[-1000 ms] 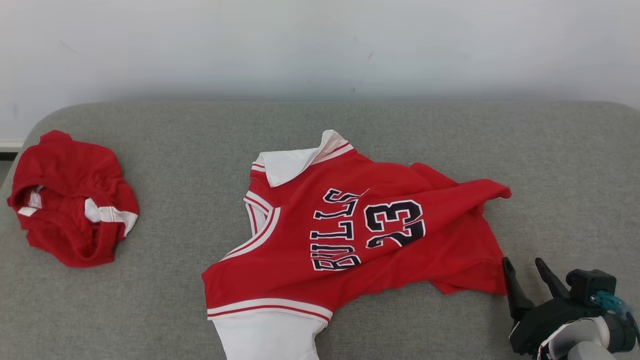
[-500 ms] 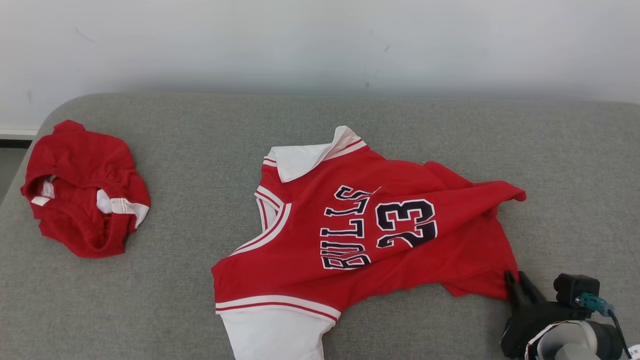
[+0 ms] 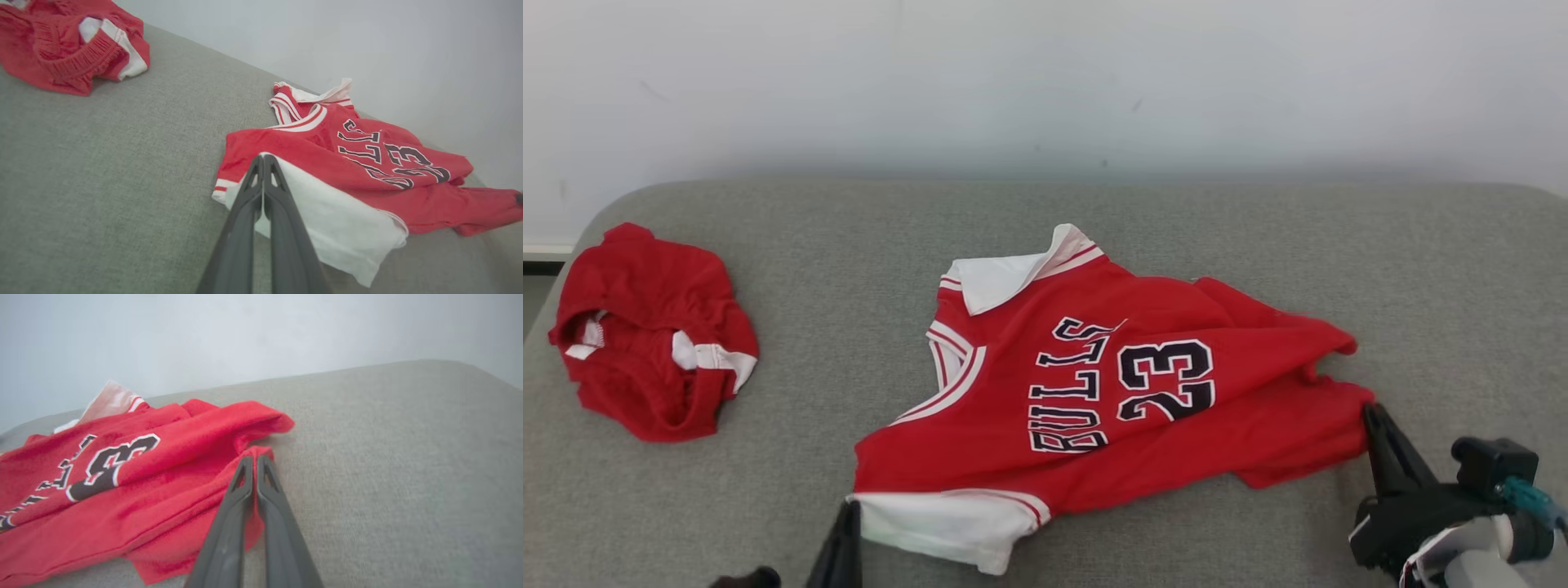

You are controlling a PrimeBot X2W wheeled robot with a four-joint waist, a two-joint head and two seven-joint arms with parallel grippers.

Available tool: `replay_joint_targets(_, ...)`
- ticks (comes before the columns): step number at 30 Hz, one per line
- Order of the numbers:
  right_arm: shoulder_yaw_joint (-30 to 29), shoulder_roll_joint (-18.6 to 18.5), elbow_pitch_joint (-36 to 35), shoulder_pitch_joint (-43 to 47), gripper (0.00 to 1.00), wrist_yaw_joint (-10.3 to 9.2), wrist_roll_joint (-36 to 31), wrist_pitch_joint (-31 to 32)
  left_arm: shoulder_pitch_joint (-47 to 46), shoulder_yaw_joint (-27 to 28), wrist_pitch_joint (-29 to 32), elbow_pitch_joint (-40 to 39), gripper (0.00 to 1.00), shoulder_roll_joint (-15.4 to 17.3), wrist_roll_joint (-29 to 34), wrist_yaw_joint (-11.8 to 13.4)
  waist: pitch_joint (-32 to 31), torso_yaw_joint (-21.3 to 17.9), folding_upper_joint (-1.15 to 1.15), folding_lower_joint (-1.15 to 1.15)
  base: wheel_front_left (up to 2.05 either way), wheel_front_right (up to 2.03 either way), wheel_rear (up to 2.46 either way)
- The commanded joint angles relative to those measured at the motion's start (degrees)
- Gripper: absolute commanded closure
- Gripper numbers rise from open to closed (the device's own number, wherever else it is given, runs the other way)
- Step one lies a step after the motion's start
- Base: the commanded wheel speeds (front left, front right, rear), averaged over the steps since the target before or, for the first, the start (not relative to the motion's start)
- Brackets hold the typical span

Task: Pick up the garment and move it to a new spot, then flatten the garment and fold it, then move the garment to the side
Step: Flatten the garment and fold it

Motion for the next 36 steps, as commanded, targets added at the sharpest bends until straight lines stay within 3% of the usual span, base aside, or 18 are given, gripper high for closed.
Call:
replay_joint_targets(1,-0.2,-0.3,-3.2,-0.2,1.00,0.07,0.5,-0.3,-0.5,1.1,-0.2,-3.2,1.00,0.6,0.5,0.0,0.1,-1.3,0.00,0.00,0.00,0.00,0.00)
replay_joint_targets(7,0.1,-1.1,-13.0,-8.1,1.00,0.07,1.0,3.7,-13.6,1.9,4.0,-11.4,1.00,6.6,2.5,-0.8,3.0,-4.6,0.00,0.00,0.00,0.00,0.00)
replay_joint_targets(15,-0.6,-1.1,-17.9,-31.5,1.00,0.07,3.3,12.2,-47.0,-0.3,16.8,-11.3,1.00,14.4,2.8,-1.8,15.1,-7.7,0.00,0.00,0.00,0.00,0.00)
replay_joint_targets(20,-1.1,-1.0,-14.0,-50.5,1.00,0.07,4.7,17.8,-70.1,-0.3,21.6,-3.7,1.00,16.2,0.4,-1.9,23.7,-9.2,0.00,0.00,0.00,0.00,0.00)
replay_joint_targets(21,-1.1,-1.0,-14.0,-50.5,1.00,0.07,4.7,17.8,-70.1,-0.3,21.6,-3.7,1.00,16.2,0.4,-1.9,23.7,-9.2,0.00,0.00,0.00,0.00,0.00)
replay_joint_targets(28,-1.8,-0.3,-3.7,-74.8,1.00,0.07,2.8,20.1,-97.7,-1.7,20.5,10.6,1.00,15.6,2.2,-2.0,32.2,-10.1,0.00,0.00,0.00,0.00,0.00)
replay_joint_targets(36,-0.5,-1.1,6.4,-90.9,1.00,0.07,0.8,18.7,-112.3,-5.3,14.9,22.9,1.00,14.4,3.8,-2.0,35.2,-9.1,0.00,0.00,0.00,0.00,0.00)
